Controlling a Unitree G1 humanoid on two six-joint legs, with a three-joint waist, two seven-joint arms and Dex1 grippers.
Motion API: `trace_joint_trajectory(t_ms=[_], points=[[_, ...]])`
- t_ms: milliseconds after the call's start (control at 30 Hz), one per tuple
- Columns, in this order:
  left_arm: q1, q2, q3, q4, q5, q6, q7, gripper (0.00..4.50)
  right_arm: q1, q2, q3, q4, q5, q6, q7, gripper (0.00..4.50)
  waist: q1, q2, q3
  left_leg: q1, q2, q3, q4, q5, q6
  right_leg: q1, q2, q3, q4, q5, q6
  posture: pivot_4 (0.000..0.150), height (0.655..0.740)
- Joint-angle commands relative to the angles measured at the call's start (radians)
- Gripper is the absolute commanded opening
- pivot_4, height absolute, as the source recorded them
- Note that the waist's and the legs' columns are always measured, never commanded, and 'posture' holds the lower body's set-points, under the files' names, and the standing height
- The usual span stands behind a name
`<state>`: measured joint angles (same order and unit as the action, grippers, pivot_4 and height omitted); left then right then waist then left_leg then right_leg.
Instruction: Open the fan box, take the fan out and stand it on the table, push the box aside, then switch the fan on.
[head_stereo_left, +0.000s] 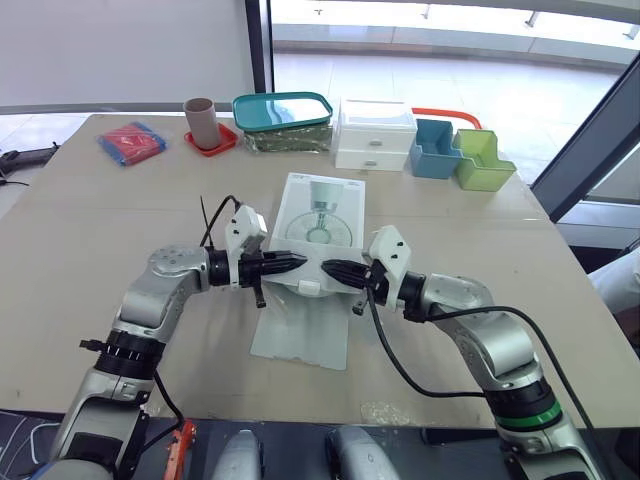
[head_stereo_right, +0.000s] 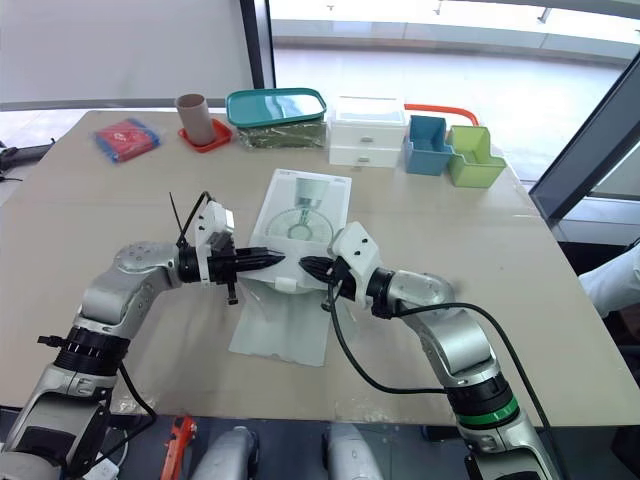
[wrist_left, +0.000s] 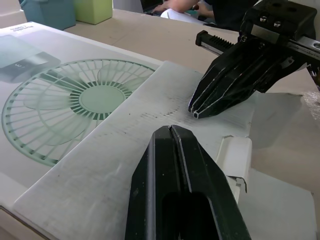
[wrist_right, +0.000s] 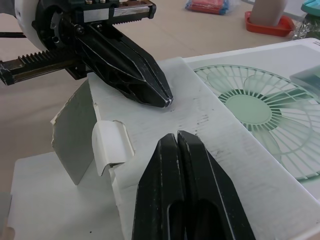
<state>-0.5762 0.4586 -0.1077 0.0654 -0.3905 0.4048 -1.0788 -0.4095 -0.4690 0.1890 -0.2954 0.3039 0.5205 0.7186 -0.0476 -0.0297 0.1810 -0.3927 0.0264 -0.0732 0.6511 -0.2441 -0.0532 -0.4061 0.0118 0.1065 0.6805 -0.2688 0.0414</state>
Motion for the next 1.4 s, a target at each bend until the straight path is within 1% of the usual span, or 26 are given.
trace_joint_trajectory(t_ms=[33,167,233,400,467,600,733,867,1000,1167,1267,1367,1400], points=[[0.0,0.02,0.043,-0.062,-0.053,0.005,-0.03,0.0,0.005,-0.012,0.002,-0.002,-0.014,-0.005,0.008,0.04,0.0,0.0,0.0,0.0,0.0,0.0,0.0,0.0,0.0,0.0,0.0,0.0,0.0,0.0,0.0,0.15,0.74],[-0.008,0.069,0.056,-0.121,-0.112,0.053,-0.087,0.0,-0.009,-0.012,-0.007,0.01,-0.011,-0.014,0.016,0.04,-0.001,0.0,0.0,0.0,0.0,0.0,0.0,0.0,0.0,0.0,0.0,0.0,0.0,0.0,0.0,0.15,0.74],[0.002,0.112,0.043,-0.144,-0.113,0.062,-0.124,0.0,-0.014,-0.014,-0.011,0.017,-0.013,-0.017,0.017,0.04,-0.001,0.0,0.0,0.0,0.0,0.0,0.0,0.0,0.0,0.0,0.0,0.0,0.0,0.0,0.0,0.15,0.74],[0.042,0.181,-0.006,-0.195,-0.095,0.066,-0.19,0.0,-0.017,-0.019,-0.02,0.025,-0.01,-0.021,0.026,0.04,-0.001,0.0,0.0,0.0,0.0,0.0,0.0,0.0,0.0,0.0,0.0,0.0,0.0,0.0,0.0,0.15,0.74],[0.054,0.189,-0.037,-0.217,-0.061,0.035,-0.191,0.0,-0.009,-0.019,-0.018,0.023,-0.011,-0.023,0.027,0.04,-0.001,0.0,0.0,0.0,0.0,0.0,0.0,0.0,0.0,0.0,0.0,0.0,0.0,0.0,0.0,0.15,0.74],[0.062,0.173,-0.068,-0.218,-0.006,-0.012,-0.148,0.0,-0.002,-0.018,-0.01,0.02,-0.014,-0.025,0.025,0.04,0.0,0.0,0.0,0.0,0.0,0.0,0.0,0.0,0.0,0.0,0.0,0.0,0.0,0.0,0.0,0.15,0.74],[0.073,0.188,-0.102,-0.232,0.034,-0.046,-0.159,0.0,-0.004,-0.013,-0.009,0.02,-0.012,-0.023,0.023,0.04,0.0,0.0,0.0,0.0,0.0,0.0,0.0,0.0,0.0,0.0,0.0,0.0,0.0,0.0,0.0,0.15,0.74],[0.067,0.19,-0.097,-0.224,0.035,-0.041,-0.156,0.0,0.003,-0.017,-0.005,0.018,-0.017,-0.027,0.024,0.04,0.0,0.0,0.0,0.0,0.0,0.0,0.0,0.0,0.0,0.0,0.0,0.0,0.0,0.0,0.0,0.15,0.74],[0.063,0.215,-0.114,-0.219,0.059,-0.031,-0.163,0.0,0.013,-0.02,0.001,0.009,-0.02,-0.027,0.027,0.04,-0.001,0.0,0.0,0.0,0.0,0.0,0.0,0.0,0.0,0.0,0.0,0.0,0.0,0.0,0.0,0.15,0.74],[0.054,0.235,-0.111,-0.222,0.052,-0.001,-0.172,0.0,0.011,-0.024,0.002,0.01,-0.024,-0.028,0.032,0.04,-0.001,0.0,0.0,0.0,0.0,0.0,0.0,0.0,0.0,0.0,0.0,0.0,0.0,0.0,0.0,0.15,0.74],[0.041,0.293,-0.104,-0.226,0.02,0.06,-0.234,0.0,0.006,-0.025,0.0,0.018,-0.024,-0.032,0.035,0.04,-0.002,0.0,0.0,0.0,0.0,0.0,0.0,0.0,0.0,0.0,0.001,0.0,0.0,0.0,0.0,0.15,0.74],[0.023,0.316,-0.098,-0.221,0.0,0.096,-0.254,0.0,0.007,-0.025,0.0,0.019,-0.024,-0.032,0.035,0.04,-0.003,0.0,0.0,0.0,0.001,0.0,0.0,0.0,0.0,0.0,0.001,0.0,0.0,-0.001,0.001,0.15,0.74],[0.023,0.328,-0.101,-0.217,0.008,0.084,-0.265,0.0,0.008,-0.026,0.001,0.018,-0.024,-0.033,0.035,0.04,-0.003,0.0,0.0,0.0,0.001,0.0,0.0,0.0,0.0,0.0,0.001,0.0,0.0,-0.003,0.005,0.15,0.74]])
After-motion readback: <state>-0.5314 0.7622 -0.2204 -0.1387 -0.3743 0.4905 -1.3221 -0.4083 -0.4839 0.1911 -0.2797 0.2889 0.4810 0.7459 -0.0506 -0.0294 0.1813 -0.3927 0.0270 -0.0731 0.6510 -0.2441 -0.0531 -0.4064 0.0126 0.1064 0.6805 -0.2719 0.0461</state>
